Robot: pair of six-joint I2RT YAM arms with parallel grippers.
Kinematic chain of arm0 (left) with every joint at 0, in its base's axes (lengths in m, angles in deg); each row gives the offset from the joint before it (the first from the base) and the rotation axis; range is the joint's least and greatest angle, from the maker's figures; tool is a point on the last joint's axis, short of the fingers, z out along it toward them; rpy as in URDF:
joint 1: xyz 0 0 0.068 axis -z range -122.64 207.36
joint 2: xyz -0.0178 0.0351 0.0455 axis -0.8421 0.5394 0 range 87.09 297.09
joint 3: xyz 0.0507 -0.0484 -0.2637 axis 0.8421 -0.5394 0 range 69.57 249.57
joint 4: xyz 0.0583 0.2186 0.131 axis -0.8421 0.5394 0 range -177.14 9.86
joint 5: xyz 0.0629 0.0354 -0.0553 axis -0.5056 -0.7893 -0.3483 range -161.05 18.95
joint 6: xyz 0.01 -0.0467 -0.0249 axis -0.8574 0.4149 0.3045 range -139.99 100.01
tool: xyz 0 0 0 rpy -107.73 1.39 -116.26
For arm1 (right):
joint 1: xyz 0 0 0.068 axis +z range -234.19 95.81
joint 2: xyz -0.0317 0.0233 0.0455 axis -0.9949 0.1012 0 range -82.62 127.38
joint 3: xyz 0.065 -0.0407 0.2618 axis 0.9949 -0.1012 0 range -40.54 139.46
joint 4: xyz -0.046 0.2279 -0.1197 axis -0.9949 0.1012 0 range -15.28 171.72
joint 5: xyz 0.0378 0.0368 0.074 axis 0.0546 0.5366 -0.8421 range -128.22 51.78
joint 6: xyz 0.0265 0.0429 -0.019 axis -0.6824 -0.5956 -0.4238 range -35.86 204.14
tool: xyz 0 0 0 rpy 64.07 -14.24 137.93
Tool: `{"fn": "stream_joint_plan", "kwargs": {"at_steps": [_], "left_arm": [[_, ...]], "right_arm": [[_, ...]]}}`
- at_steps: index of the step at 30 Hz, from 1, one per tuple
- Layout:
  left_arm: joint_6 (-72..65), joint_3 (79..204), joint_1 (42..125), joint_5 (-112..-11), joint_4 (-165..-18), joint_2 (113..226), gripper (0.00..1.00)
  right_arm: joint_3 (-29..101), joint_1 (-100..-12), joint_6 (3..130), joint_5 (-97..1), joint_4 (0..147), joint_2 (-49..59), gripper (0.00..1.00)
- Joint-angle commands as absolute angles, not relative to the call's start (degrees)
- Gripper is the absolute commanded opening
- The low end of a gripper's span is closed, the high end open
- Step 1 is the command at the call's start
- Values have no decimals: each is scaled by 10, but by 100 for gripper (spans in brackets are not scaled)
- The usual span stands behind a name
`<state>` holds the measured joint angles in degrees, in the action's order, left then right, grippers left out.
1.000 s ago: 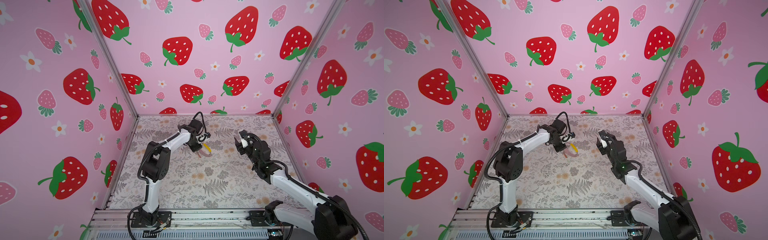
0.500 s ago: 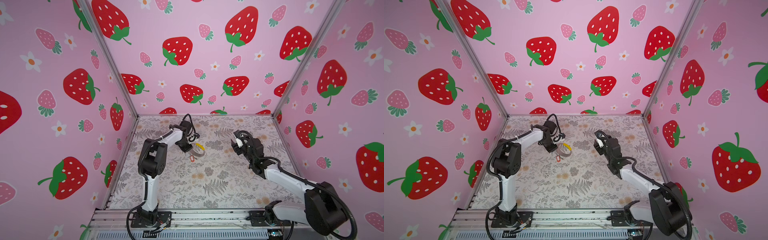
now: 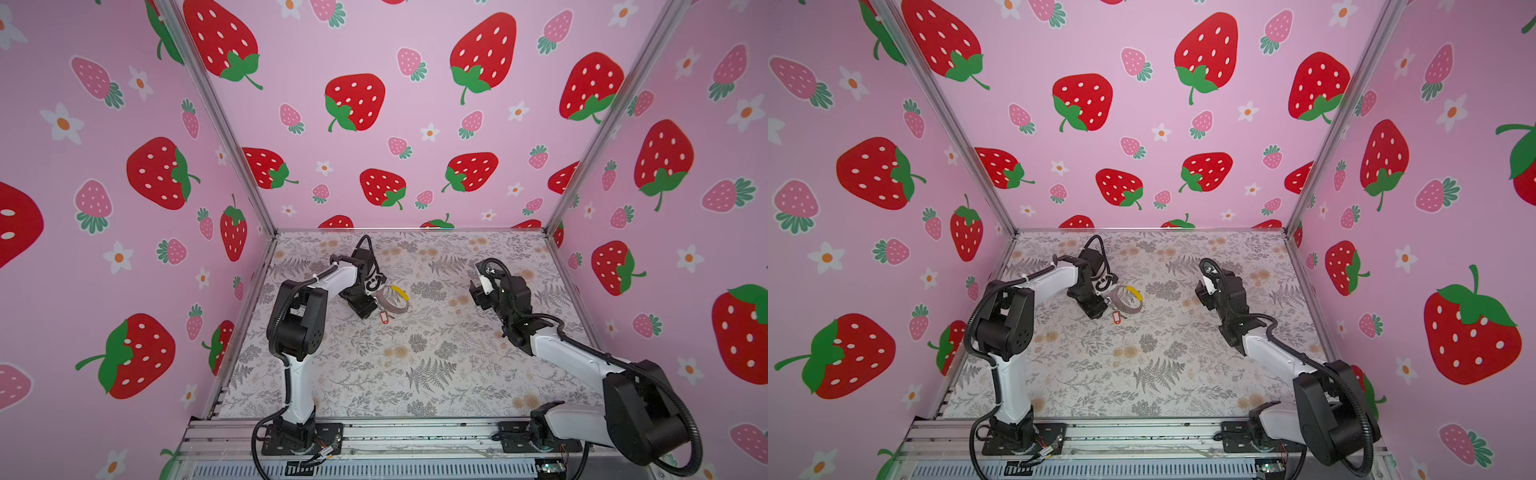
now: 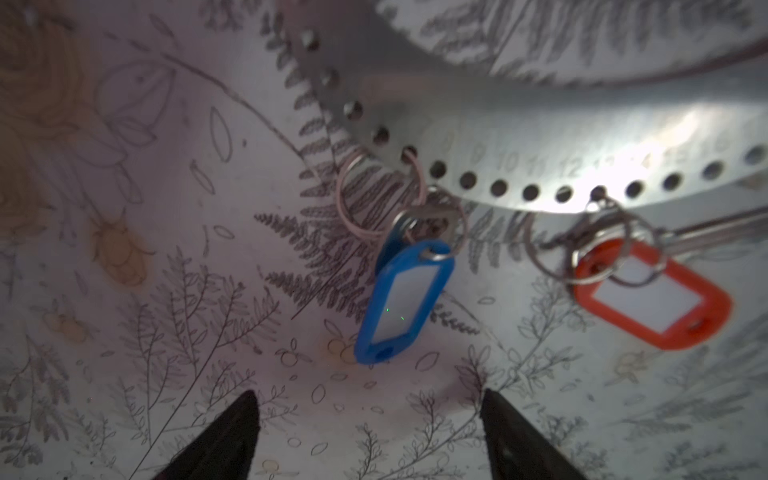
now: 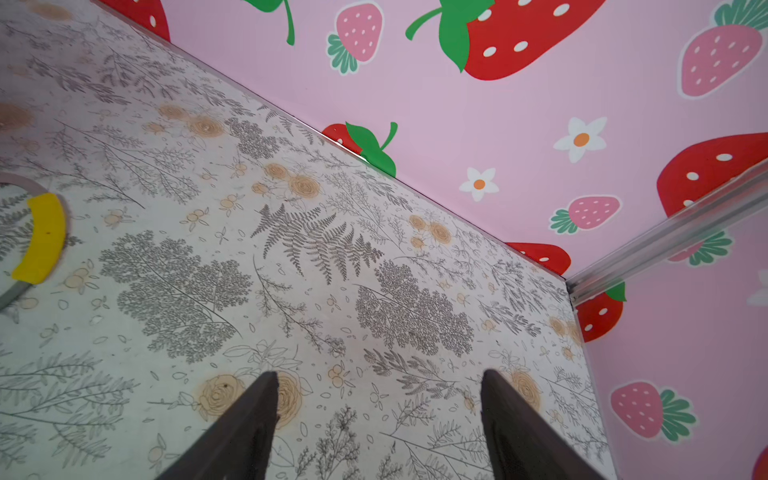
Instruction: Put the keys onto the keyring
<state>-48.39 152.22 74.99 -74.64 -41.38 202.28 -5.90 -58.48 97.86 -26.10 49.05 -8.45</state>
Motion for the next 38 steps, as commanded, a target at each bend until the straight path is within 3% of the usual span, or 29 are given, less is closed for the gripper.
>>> {"fn": "stream_joint_plan", "kwargs": {"at_steps": [1, 5, 7, 12, 18, 24, 38], "left_arm": [[-453, 1497, 738, -785, -428, 1977, 99], [-403, 1401, 709, -777, -563, 1876, 99], [-363, 1313, 684, -740, -691, 1804, 99], [-251, 1127, 604, -665, -970, 1706, 99], [-198, 1008, 569, -689, -1211, 1747, 99], [-199, 944, 568, -686, -1335, 1758, 99], [-201, 950, 570, -687, -1318, 1756, 99]], "right_arm": [[-79, -604, 968, -255, 482, -96, 79], [-115, -647, 947, -259, 406, -99, 84], [-140, -672, 942, -265, 345, -84, 99], [-198, -734, 893, -296, 198, -12, 99], [-276, -764, 874, -354, -12, 71, 99], [-273, -763, 874, -347, -5, 71, 99], [-266, -764, 868, -337, 7, 72, 99]]}}
